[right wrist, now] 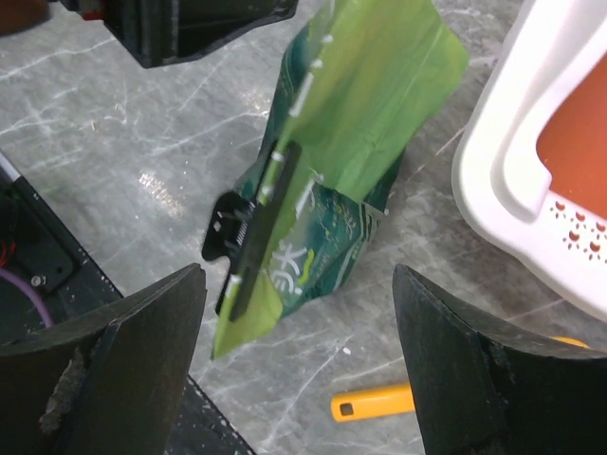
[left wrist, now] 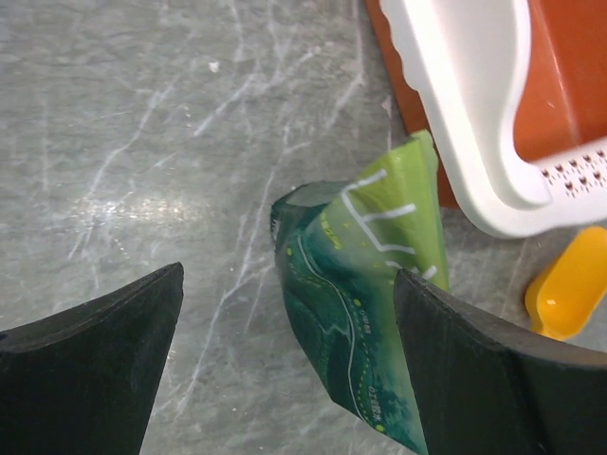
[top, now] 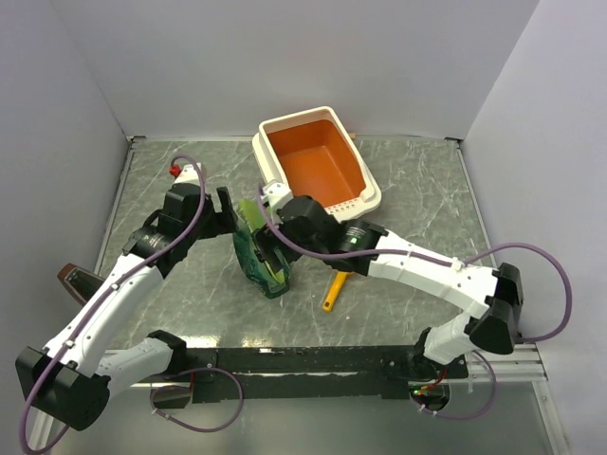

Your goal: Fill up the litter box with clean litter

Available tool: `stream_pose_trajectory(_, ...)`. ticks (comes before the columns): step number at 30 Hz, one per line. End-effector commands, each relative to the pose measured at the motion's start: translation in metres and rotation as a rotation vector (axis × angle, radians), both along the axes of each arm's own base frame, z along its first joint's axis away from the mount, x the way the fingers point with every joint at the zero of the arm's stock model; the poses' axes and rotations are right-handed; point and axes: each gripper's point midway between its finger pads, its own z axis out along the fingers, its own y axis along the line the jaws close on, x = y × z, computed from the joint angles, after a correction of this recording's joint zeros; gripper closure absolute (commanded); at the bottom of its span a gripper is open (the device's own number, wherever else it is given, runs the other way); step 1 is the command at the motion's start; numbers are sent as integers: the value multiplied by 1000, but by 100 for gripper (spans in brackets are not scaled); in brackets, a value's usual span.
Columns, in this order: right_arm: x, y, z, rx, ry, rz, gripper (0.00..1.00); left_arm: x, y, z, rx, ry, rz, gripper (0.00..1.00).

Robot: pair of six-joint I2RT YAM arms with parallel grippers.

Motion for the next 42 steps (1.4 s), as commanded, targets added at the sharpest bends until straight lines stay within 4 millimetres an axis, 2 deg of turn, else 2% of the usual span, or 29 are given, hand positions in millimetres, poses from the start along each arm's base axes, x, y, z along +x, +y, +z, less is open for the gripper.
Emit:
stream_pose_trajectory(1, 7, 9, 19, -25, -78, -32, 15, 3, 19, 19, -21, -69, 135, 3)
stream_pose_trajectory(4, 4, 18, 21, -29, -87, -23, 16, 0, 28, 22, -22, -95, 182, 3)
stream_pose_trajectory(15, 0, 42, 9, -83, -81, -26, 23, -8, 55, 28, -5, -134, 320, 3)
stream_pose_trajectory(21, 3, 47, -3, -142, -74, -47, 31, -12, 62, 32, -6, -155, 355, 3)
stream_pose_trajectory(30, 5, 42, -11, -220, -93, -91, 43, -13, 63, 29, -5, -155, 357, 3)
stream_pose_trajectory(32, 6, 40, -13, -236, -98, -101, 48, -13, 62, 28, -7, -153, 356, 3)
stream_pose_trajectory(33, 6, 39, -15, -244, -99, -105, 56, -12, 62, 29, -8, -155, 356, 3)
stream_pose_trajectory(35, 6, 38, -18, -256, -95, -110, 73, -13, 62, 27, -7, -152, 355, 3)
stream_pose_trajectory(37, 5, 38, -19, -264, -88, -115, 95, -13, 62, 28, -10, -155, 357, 3)
stream_pose_trajectory(38, 6, 37, -22, -273, -85, -121, 100, -13, 63, 28, -8, -155, 358, 3)
stream_pose_trajectory(42, 7, 30, -23, -278, -90, -154, 100, -13, 63, 28, -9, -156, 360, 3)
